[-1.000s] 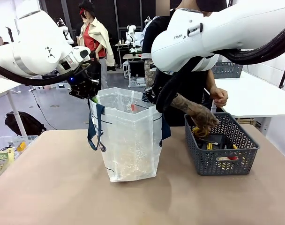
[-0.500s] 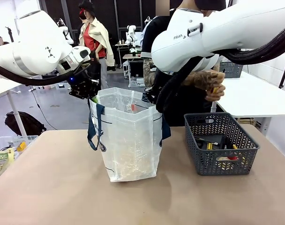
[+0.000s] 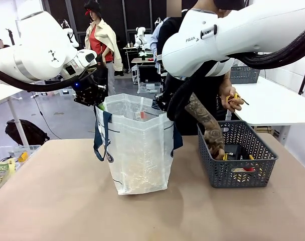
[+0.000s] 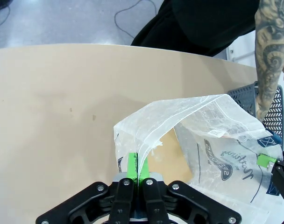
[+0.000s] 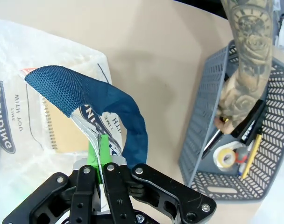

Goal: Transfer purchased items from the store into the shopping bag.
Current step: Move the Reusable shopping bag to the right side of the table.

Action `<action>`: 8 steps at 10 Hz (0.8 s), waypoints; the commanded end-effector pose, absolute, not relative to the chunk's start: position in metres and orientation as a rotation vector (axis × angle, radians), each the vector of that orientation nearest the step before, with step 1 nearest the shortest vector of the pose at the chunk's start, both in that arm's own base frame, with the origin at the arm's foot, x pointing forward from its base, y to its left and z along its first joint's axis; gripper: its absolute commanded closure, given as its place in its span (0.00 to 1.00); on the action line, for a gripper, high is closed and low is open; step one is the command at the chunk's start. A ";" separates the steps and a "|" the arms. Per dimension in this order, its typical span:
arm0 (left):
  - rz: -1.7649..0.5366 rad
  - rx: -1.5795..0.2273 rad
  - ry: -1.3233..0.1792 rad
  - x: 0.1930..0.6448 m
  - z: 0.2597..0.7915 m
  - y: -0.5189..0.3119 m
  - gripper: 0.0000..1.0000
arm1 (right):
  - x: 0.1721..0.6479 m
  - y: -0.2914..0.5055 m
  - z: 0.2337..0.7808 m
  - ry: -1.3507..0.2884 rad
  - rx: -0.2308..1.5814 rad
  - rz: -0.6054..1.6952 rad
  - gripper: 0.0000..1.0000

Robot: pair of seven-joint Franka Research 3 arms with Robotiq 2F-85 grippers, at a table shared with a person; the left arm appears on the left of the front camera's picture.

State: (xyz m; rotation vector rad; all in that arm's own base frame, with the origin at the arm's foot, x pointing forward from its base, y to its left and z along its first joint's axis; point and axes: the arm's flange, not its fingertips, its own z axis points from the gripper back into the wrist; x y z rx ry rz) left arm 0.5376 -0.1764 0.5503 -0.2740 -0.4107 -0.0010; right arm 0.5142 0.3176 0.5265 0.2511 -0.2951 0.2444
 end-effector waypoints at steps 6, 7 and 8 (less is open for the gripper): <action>0.016 -0.275 -0.416 0.533 0.551 -0.174 1.00 | 0.511 0.314 0.525 -0.293 0.264 0.229 1.00; 0.016 -0.275 -0.416 0.533 0.551 -0.174 1.00 | 0.511 0.314 0.525 -0.293 0.264 0.229 1.00; 0.016 -0.275 -0.416 0.533 0.551 -0.174 1.00 | 0.511 0.314 0.525 -0.293 0.264 0.229 1.00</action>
